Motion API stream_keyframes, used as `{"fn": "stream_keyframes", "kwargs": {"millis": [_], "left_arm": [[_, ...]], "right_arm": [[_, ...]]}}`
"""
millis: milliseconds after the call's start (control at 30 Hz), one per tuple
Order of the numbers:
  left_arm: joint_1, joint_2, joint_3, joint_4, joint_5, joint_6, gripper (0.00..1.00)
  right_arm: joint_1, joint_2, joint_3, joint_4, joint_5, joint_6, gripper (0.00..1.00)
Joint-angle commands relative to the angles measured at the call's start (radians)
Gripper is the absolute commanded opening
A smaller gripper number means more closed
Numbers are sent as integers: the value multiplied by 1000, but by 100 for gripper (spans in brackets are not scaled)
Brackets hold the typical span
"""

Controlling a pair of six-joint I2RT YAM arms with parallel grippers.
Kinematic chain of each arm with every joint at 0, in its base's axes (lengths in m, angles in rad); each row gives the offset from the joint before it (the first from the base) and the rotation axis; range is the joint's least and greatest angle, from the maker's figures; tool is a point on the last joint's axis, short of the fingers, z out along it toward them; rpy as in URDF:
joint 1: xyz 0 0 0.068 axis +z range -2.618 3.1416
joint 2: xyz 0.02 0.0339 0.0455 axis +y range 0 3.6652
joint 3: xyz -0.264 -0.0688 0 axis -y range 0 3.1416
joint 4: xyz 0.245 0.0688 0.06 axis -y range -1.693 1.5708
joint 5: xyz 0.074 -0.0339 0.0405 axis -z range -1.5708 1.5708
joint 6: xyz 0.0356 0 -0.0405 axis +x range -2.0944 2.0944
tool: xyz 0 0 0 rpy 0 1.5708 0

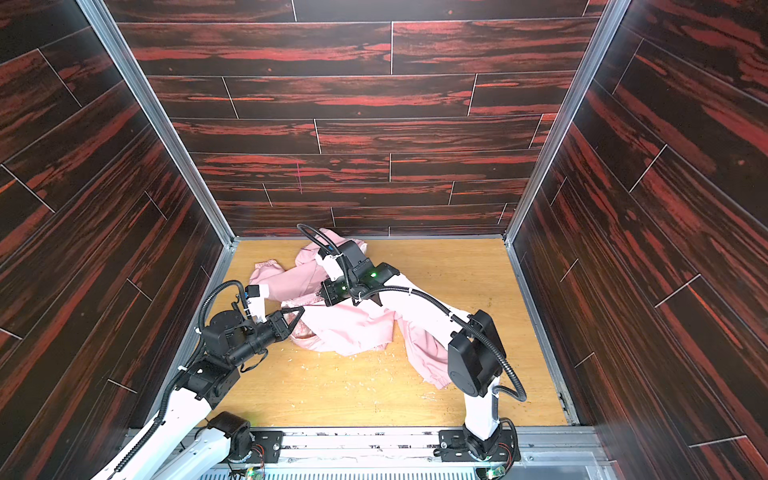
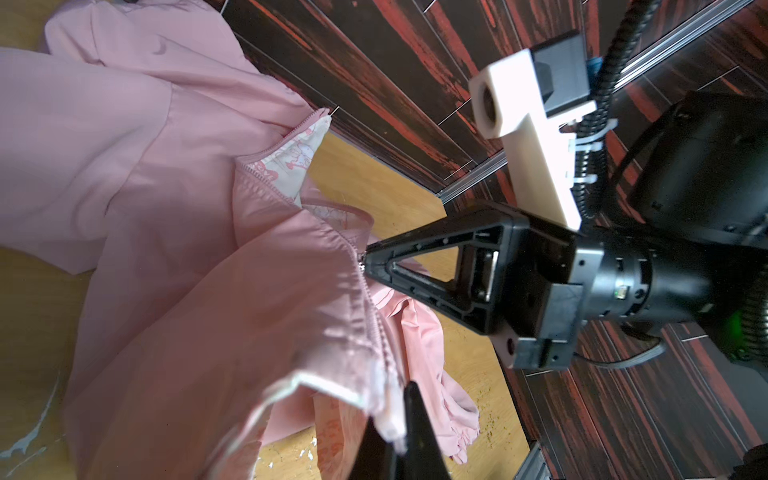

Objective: Zip up the jacket

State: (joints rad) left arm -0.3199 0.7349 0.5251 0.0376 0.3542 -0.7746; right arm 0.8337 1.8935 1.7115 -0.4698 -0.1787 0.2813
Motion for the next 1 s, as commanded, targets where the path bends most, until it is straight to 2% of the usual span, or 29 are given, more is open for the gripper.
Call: {"fn": "stream_keyframes", "kwargs": {"millis": [0,67,100,200,367,467,600,633,767,967], "left_arm": [[4,29,10,6,-15,-9,22],[3,54,7,40,-15,-32,37],[3,62,2,60,-18,-42,40],[3,83,-15,137,-29,-93,44],[4,129,-15,205,-32,-155,44],[4,130,-15,203,-51,-164,36],[4,123,6,123,-84,-142,3],[5,120,12,95,-91,-134,0],[7,72,26,20,-120,-106,0],[31,-31,81,-208,-248,-17,0]], "right_arm": [[-4,12,4,-6,1,4,0],[-1,-2,-2,-7,-7,3,0],[0,-6,-6,-7,-8,2,0],[2,-17,-16,-10,-12,1,0],[4,-28,-30,-6,-25,2,0],[4,-32,-37,-5,-17,1,0],[3,-40,-48,0,17,-12,0],[1,-42,-49,0,31,-16,0],[-35,-41,-52,6,88,-17,0],[-168,-6,-14,8,191,-16,0]]}}
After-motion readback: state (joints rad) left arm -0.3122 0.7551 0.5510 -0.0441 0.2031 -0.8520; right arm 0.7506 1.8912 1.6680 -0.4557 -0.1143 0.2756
